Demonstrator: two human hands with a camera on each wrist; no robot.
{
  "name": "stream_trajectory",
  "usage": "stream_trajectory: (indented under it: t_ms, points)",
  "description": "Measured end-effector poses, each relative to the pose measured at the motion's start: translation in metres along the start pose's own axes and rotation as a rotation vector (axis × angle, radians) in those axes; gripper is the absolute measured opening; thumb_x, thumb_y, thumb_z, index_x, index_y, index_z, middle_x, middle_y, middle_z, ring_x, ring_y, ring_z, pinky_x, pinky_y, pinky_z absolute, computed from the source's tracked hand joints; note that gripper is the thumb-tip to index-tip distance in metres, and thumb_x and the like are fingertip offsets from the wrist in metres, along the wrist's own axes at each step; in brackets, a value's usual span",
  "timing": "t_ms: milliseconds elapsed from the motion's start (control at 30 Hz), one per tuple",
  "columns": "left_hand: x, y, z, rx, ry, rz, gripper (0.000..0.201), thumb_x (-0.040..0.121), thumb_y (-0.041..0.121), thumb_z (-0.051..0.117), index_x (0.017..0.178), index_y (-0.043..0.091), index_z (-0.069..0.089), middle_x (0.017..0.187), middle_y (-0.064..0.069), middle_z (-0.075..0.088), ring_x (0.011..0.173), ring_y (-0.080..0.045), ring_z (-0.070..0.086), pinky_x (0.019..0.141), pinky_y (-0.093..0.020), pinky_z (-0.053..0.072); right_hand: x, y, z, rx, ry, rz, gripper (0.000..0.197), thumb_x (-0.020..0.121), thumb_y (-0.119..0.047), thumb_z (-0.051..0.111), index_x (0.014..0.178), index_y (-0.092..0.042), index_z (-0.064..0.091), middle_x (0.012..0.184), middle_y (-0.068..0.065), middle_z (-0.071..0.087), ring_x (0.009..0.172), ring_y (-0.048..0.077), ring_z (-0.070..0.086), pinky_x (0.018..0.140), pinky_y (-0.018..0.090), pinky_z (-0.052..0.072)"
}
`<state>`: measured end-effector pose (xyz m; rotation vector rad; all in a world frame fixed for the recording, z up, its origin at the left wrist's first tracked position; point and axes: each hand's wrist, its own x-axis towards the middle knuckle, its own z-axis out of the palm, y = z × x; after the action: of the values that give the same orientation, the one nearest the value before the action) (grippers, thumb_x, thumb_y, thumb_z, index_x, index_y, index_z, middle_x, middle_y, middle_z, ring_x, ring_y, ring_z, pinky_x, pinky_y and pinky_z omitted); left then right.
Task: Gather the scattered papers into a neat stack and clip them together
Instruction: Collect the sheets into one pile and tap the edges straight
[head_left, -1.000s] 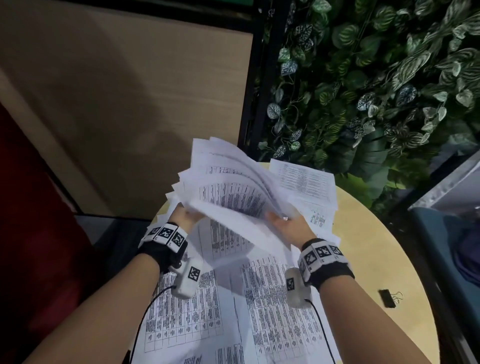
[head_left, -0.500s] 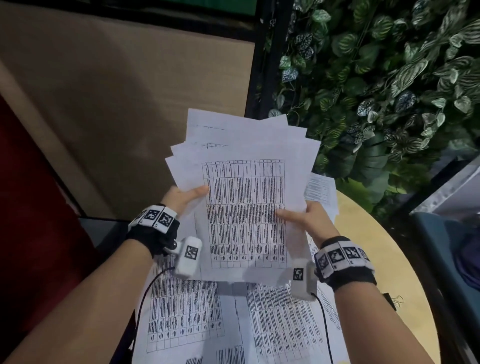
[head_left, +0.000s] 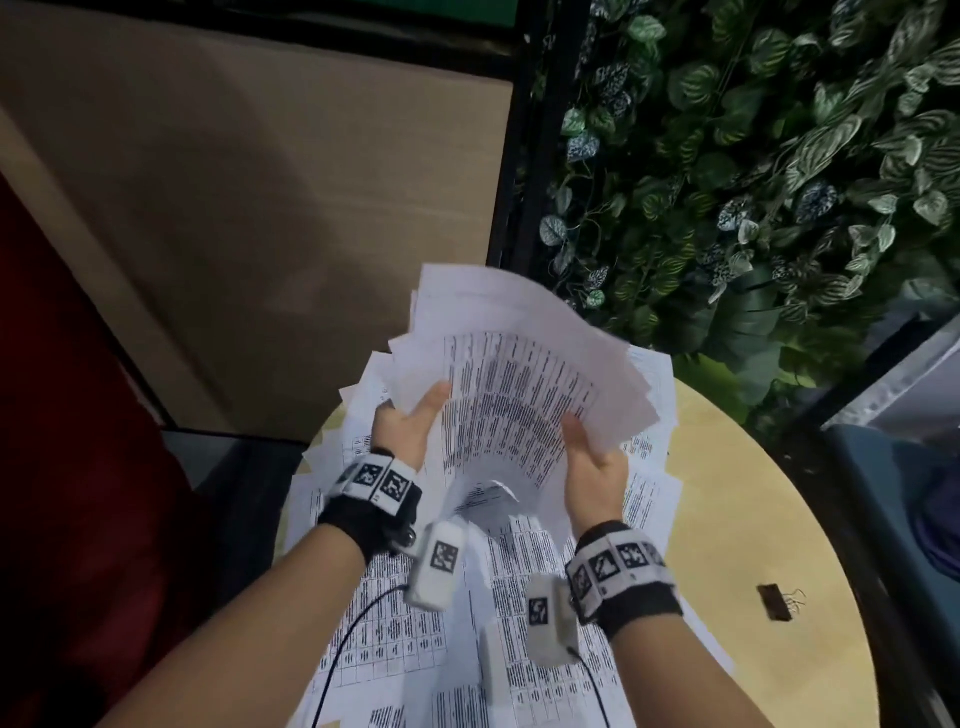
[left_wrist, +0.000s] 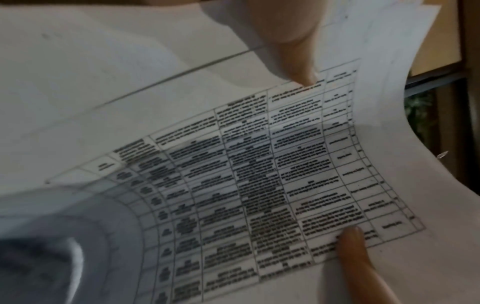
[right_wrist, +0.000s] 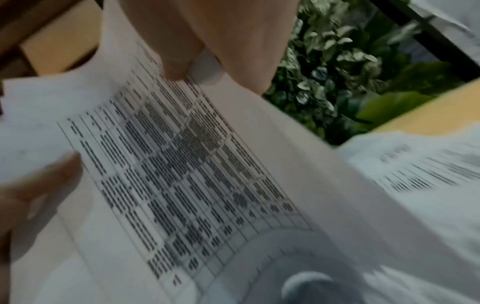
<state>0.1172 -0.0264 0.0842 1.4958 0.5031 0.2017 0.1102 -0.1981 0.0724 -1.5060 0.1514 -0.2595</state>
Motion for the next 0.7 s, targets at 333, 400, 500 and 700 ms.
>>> stream_trajectory:
  t_ms: [333,400,500,700]
  points:
    - [0.016,0.0,-0.029,0.234,-0.27,-0.03,0.109,0.032,0.062,0.084,0.127,0.023,0.047,0.127,0.007,0.054,0.121,-0.014,0.048,0.108,-0.042,0.036,0.012,-0.009,-0.025,-0.054,-0.233,-0.112,0.041,0.075,0.002,0.072,0.1,-0.028,0.056,0.091,-0.008,0.066,0.079,-0.01,0.065,0.065,0.008,0.051]
    - [0.021,0.001,-0.027,0.256,-0.256,0.046,0.104,0.022,0.067,0.082,0.114,0.027,0.056,0.115,0.005,0.064,0.113,-0.014,0.057,0.103,-0.04,0.043,0.019,-0.01,-0.024,-0.117,-0.25,-0.097,0.042,0.073,-0.005,0.075,0.108,-0.021,0.058,0.095,-0.008,0.067,0.082,-0.01,0.065,0.066,0.006,0.05]
    - [0.02,0.006,-0.017,0.159,-0.244,0.032,0.095,0.049,0.04,0.088,0.128,0.012,0.044,0.118,0.002,0.061,0.11,-0.013,0.057,0.1,-0.024,0.044,0.024,-0.004,-0.015,-0.15,-0.23,-0.018,0.034,0.075,-0.007,0.074,0.104,-0.017,0.059,0.094,-0.005,0.067,0.081,-0.003,0.065,0.071,0.01,0.052]
    - [0.018,0.014,-0.012,0.173,-0.193,0.041,0.036,0.079,0.007,0.07,0.114,0.004,0.06,0.092,-0.001,0.065,0.083,-0.011,0.062,0.076,-0.011,0.051,0.027,-0.002,-0.009,-0.03,-0.124,0.085,0.014,0.085,-0.009,0.064,0.085,-0.023,0.064,0.084,-0.009,0.067,0.073,-0.004,0.065,0.067,0.011,0.05]
